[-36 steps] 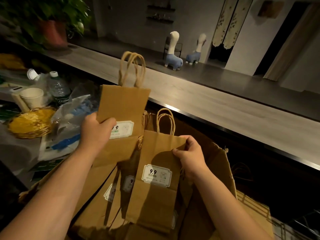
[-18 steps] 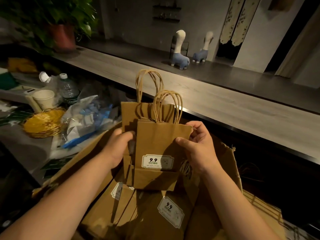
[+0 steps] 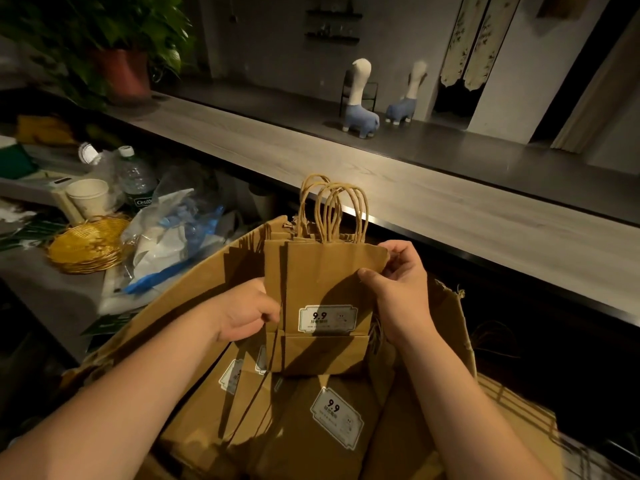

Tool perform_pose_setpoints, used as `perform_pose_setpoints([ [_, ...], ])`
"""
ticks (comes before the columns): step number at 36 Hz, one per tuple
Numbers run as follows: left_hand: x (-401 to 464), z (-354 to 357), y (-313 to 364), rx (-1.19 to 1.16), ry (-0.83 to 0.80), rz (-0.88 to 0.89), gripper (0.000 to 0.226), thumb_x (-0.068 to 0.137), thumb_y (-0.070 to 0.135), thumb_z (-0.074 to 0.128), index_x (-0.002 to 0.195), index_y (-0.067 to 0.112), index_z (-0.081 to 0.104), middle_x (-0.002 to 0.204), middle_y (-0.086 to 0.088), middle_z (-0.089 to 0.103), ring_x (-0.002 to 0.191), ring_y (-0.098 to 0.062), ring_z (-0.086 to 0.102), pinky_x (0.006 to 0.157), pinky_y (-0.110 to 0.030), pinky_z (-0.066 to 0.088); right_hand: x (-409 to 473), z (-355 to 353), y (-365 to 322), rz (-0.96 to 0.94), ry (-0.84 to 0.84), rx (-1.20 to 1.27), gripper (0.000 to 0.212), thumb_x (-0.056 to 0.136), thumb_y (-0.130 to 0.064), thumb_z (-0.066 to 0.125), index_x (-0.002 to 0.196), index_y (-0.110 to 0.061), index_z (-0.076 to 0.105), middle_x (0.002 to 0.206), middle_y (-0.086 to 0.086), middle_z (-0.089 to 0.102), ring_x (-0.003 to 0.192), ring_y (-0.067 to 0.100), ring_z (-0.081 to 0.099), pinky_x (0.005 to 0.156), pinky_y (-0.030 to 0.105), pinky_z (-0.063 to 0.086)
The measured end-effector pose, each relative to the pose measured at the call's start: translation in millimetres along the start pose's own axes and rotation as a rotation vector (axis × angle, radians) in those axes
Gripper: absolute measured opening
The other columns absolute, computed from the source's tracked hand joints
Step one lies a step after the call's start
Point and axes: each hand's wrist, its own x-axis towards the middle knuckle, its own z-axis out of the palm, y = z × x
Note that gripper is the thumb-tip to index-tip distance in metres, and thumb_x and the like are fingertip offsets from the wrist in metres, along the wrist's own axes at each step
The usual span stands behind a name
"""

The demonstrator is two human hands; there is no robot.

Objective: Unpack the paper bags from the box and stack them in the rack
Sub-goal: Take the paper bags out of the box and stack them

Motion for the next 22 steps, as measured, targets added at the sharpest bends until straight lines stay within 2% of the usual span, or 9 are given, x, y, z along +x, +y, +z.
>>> perform_pose_setpoints([
  [4, 1, 8, -3, -0.005, -0.002, -0.021, 0.053, 0.076, -0.008, 0.065, 0.127, -0.003, 0.052, 0.121, -0.018, 0.065, 0.118, -0.030, 0.060, 0.108, -0.047, 0.039, -2, 3, 4, -0.035, -0.027, -0.062, 0.034, 0.084, 0.007, 0.065, 0.094, -0.023, 0.055, 0.093, -0.003, 0.061, 0.086, 0.010, 0.063, 0.071, 0.025, 0.057],
  [8, 8, 17, -13, -0.030, 0.044, -0.001, 0.048, 0.083, -0.010, 0.064, 0.128, 0.006, 0.055, 0.120, -0.013, 0.067, 0.118, -0.028, 0.060, 0.109, -0.048, 0.039, -2, 5, 8, -0.026, -0.045, -0.092, 0.034, 0.083, 0.005, 0.067, 0.097, -0.024, 0.054, 0.099, -0.004, 0.061, 0.095, 0.013, 0.064, 0.076, 0.030, 0.058],
  [10, 12, 19, -16, -0.050, 0.097, 0.009, 0.050, 0.082, -0.010, 0.064, 0.128, 0.008, 0.054, 0.121, -0.013, 0.065, 0.119, -0.027, 0.057, 0.110, -0.049, 0.037, -2, 7, 10, -0.007, -0.047, -0.090, 0.041, 0.082, 0.004, 0.068, 0.103, -0.027, 0.051, 0.107, -0.004, 0.060, 0.107, 0.017, 0.061, 0.083, 0.034, 0.058],
  [12, 15, 21, -17, -0.075, 0.146, 0.026, 0.048, 0.081, -0.014, 0.062, 0.124, 0.007, 0.055, 0.119, -0.015, 0.065, 0.118, -0.028, 0.057, 0.110, -0.049, 0.038, -2, 7, 12, 0.033, -0.051, -0.084, 0.055, 0.081, 0.004, 0.069, 0.115, -0.031, 0.044, 0.114, -0.009, 0.054, 0.114, 0.013, 0.055, 0.090, 0.034, 0.053],
  [14, 17, 23, -16, -0.102, 0.186, 0.049, 0.046, 0.080, -0.017, 0.060, 0.121, 0.005, 0.056, 0.117, -0.016, 0.065, 0.116, -0.028, 0.057, 0.108, -0.048, 0.039, -4, 7, 12, 0.091, -0.094, -0.101, 0.060, 0.082, 0.003, 0.068, 0.123, -0.030, 0.039, 0.116, -0.007, 0.052, 0.112, 0.012, 0.054, 0.091, 0.032, 0.052],
  [17, 19, 19, -14, -0.071, 0.234, 0.091, 0.046, 0.077, -0.012, 0.064, 0.119, 0.005, 0.057, 0.115, -0.017, 0.065, 0.114, -0.029, 0.059, 0.107, -0.050, 0.039, -6, 8, 9, 0.068, -0.188, -0.173, 0.044, 0.082, 0.005, 0.062, 0.109, -0.028, 0.053, 0.104, -0.007, 0.062, 0.100, 0.013, 0.061, 0.087, 0.036, 0.055],
  [20, 19, 13, -13, 0.002, 0.289, 0.156, 0.041, 0.064, 0.004, 0.071, 0.105, 0.007, 0.063, 0.106, -0.019, 0.066, 0.107, -0.033, 0.060, 0.104, -0.053, 0.041, -8, 10, 5, 0.005, -0.233, -0.159, 0.034, 0.083, 0.008, 0.059, 0.093, -0.024, 0.060, 0.087, -0.021, 0.067, 0.088, 0.002, 0.064, 0.074, 0.020, 0.055],
  [22, 20, 10, -16, 0.040, 0.332, 0.159, 0.053, 0.051, 0.017, 0.074, 0.101, 0.008, 0.063, 0.103, -0.020, 0.066, 0.104, -0.035, 0.060, 0.102, -0.056, 0.042, -9, 11, 6, 0.010, -0.239, -0.155, 0.034, 0.082, 0.009, 0.060, 0.088, -0.025, 0.060, 0.082, -0.023, 0.066, 0.084, 0.001, 0.063, 0.072, 0.017, 0.055],
])
